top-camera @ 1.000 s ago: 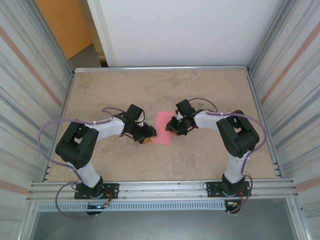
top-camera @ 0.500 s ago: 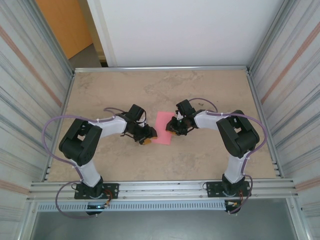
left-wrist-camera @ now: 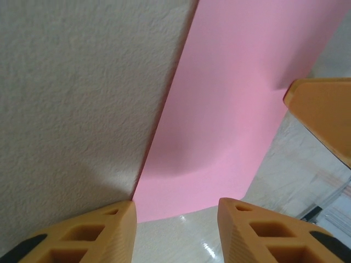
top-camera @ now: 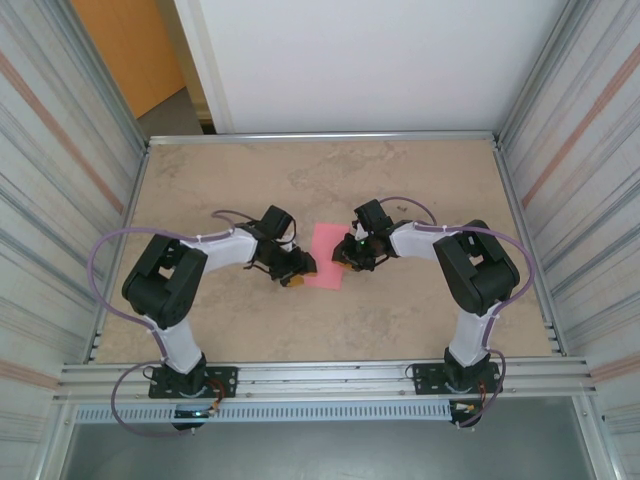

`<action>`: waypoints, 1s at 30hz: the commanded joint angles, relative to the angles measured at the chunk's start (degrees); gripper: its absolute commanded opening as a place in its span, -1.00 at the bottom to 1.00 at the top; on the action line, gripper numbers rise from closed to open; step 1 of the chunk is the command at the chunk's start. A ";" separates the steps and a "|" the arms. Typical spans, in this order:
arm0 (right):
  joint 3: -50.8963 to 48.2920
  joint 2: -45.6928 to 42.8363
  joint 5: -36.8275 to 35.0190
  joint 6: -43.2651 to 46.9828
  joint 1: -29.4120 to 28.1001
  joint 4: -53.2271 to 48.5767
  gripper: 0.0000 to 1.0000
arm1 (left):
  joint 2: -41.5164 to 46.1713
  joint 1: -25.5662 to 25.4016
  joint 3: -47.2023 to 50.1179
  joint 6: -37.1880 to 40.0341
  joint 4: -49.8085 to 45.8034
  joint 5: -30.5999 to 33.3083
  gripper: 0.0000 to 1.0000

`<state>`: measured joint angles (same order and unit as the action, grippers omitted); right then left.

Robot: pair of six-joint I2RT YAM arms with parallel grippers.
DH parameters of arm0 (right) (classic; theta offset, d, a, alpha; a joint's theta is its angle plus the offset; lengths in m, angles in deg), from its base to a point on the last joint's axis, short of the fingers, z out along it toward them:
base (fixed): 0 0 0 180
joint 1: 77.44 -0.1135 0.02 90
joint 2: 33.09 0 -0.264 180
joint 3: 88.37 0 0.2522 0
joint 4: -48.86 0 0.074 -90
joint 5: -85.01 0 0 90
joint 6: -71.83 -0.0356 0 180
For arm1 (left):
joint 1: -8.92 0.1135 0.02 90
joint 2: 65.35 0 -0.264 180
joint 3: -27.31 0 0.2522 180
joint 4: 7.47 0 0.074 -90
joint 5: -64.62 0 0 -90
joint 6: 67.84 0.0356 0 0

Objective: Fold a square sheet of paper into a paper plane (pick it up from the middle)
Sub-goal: Third fold the triangle at the center of the table.

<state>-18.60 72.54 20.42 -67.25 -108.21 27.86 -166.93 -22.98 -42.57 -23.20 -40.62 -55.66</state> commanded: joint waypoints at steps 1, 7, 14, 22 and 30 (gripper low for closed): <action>-2.63 2.23 -3.95 0.30 0.35 -4.14 -0.48 | 0.69 0.04 -2.36 3.77 -5.07 3.98 -0.10; -3.30 2.50 -3.00 -0.36 0.88 -3.10 -0.48 | 1.23 -0.58 -1.39 3.41 -5.81 4.80 -0.10; -4.06 3.24 -1.37 -1.29 1.58 -1.72 -0.49 | 0.08 -2.19 -1.87 2.67 -4.68 4.20 -0.14; -4.81 3.47 -0.38 -1.81 2.08 -0.59 -0.49 | -0.54 -2.47 -2.54 3.08 -4.54 3.85 -0.15; -4.81 3.40 -0.15 -1.63 2.09 -0.57 -0.49 | 0.45 1.72 -0.53 0.99 5.04 -4.87 -0.16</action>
<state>-20.90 72.58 24.49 -67.73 -106.55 31.92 -166.87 -23.22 -43.73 -21.43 -39.86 -56.12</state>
